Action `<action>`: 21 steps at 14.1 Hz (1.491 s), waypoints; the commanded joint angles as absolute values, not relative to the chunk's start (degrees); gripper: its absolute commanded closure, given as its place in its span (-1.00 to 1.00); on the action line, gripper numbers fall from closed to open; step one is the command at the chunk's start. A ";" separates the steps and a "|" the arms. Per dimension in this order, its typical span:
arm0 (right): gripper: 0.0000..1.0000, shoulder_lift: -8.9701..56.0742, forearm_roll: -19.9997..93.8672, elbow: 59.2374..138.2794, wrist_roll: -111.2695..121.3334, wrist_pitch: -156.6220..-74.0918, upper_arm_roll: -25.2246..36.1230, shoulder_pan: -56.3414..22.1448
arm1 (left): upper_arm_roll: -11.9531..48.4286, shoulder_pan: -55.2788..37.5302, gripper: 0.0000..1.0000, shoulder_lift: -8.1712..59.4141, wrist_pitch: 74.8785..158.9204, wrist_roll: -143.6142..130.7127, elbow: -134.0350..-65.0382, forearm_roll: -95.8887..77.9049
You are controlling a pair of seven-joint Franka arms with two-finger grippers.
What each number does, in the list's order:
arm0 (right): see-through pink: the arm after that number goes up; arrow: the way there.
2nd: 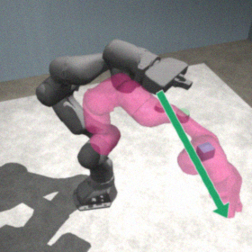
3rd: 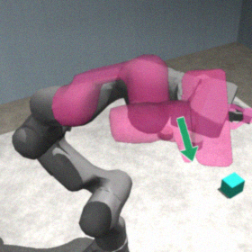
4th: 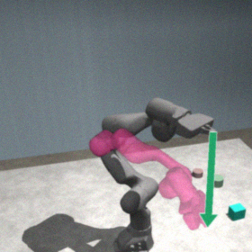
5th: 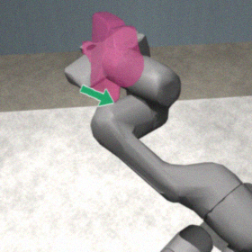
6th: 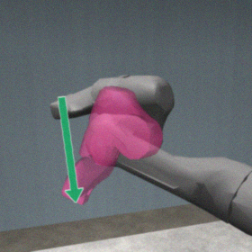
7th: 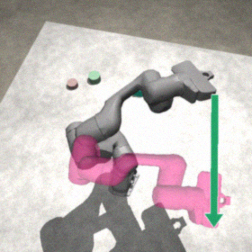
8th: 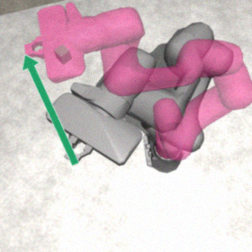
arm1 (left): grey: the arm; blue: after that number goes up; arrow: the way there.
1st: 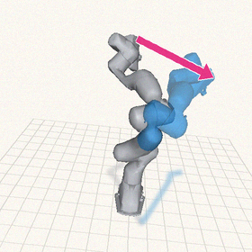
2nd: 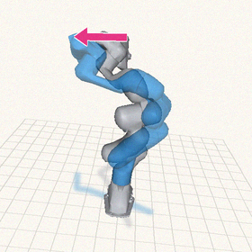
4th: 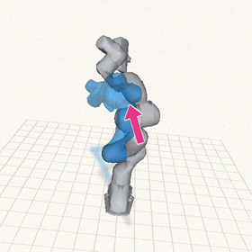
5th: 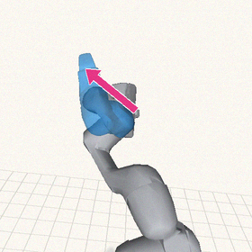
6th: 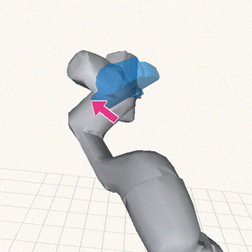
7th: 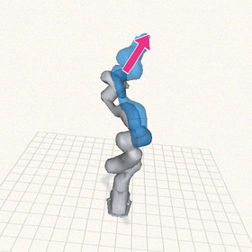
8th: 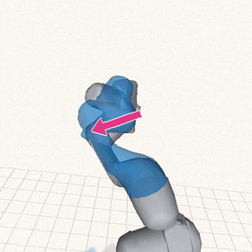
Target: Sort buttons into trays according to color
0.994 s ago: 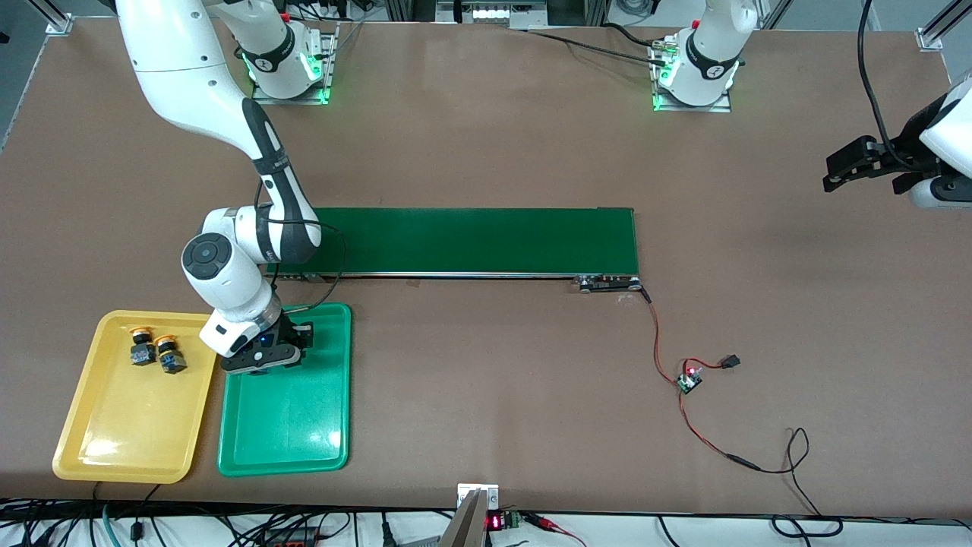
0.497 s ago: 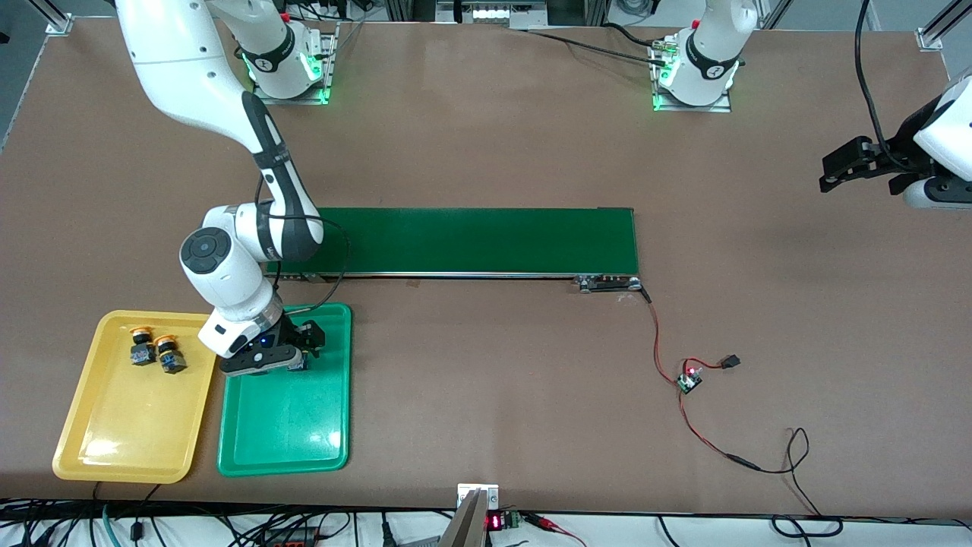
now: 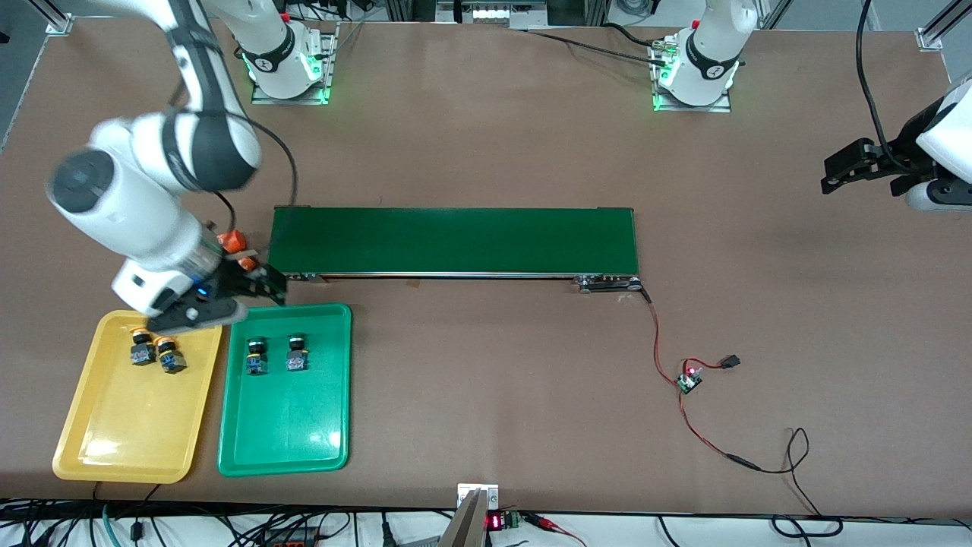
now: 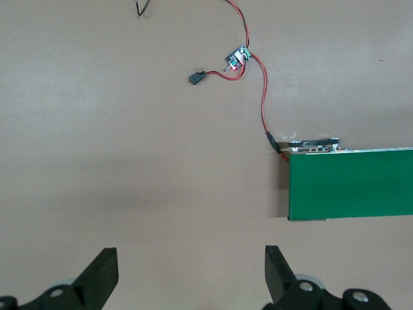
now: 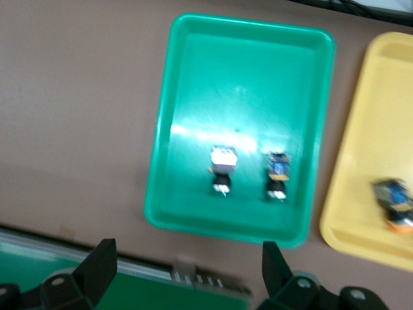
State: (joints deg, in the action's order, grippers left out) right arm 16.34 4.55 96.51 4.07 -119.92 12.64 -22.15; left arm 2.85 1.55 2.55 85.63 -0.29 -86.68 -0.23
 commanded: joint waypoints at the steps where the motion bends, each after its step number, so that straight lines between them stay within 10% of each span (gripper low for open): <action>1: -1.00 8.99 -1.39 98.44 3.43 -111.31 10.91 -19.34 | 2.73 1.93 -1.00 3.08 85.43 0.88 -85.43 0.26; 9: -1.00 -2.81 -4.75 102.48 3.87 -97.03 -4.74 -1.77 | 2.72 2.90 -1.00 3.08 84.81 0.88 -85.69 0.18; 21: -1.00 2.64 -3.69 91.40 5.71 -92.90 -4.48 2.02 | 2.81 2.90 -1.00 3.08 84.81 0.88 -85.69 0.18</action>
State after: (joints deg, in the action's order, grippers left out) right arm 1.70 -4.25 93.23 5.32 -94.70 -4.02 2.02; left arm 2.54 2.55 2.73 85.52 -0.29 -86.67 -0.23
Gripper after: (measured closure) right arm 0.000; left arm 0.000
